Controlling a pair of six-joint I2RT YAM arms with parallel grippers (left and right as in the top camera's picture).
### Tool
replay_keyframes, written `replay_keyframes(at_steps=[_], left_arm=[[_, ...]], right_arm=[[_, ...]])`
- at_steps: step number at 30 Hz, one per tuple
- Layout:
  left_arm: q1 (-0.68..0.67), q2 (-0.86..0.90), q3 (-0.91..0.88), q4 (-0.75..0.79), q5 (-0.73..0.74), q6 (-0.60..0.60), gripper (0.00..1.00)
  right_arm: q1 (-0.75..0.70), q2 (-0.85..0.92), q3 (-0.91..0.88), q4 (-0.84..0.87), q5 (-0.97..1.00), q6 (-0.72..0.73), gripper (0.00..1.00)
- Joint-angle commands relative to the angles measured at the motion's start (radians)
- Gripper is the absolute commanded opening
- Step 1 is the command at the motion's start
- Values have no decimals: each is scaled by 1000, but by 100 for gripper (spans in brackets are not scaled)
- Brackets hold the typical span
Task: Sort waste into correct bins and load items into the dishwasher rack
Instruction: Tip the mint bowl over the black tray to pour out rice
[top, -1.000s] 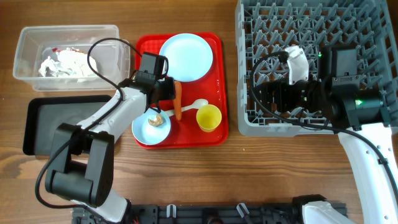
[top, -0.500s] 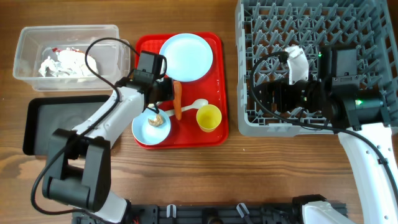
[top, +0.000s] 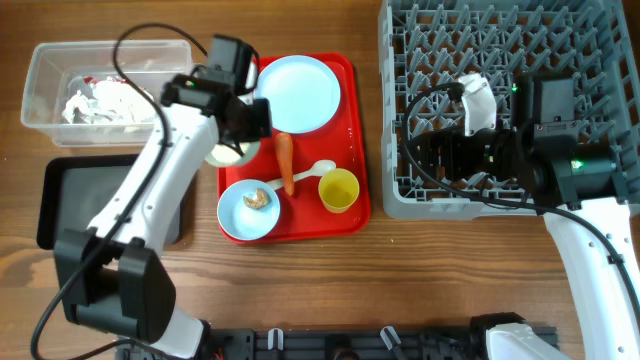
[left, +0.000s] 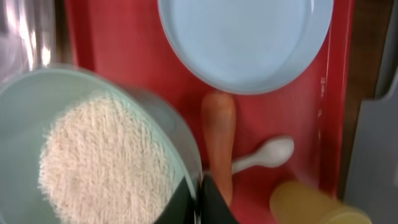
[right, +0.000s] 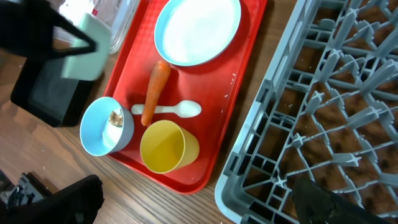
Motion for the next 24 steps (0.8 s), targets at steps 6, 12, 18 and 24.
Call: replay_keyframes(at_steps=[6,12,18,24], left_arm=[[392,-104,73,-242,279,92,4],[755,-92,68,-261,604,334,4],[958,-37,30,-257,739,492,4],[1114,2,-161,-176,984,595,4]], right_arm=[[3,8,-4,0,3,-2,100],[3,7,-4,-2,3,-2,100],[3,8,-4,-9,2,1,99],[3,7,-4,-13,2,8,100]])
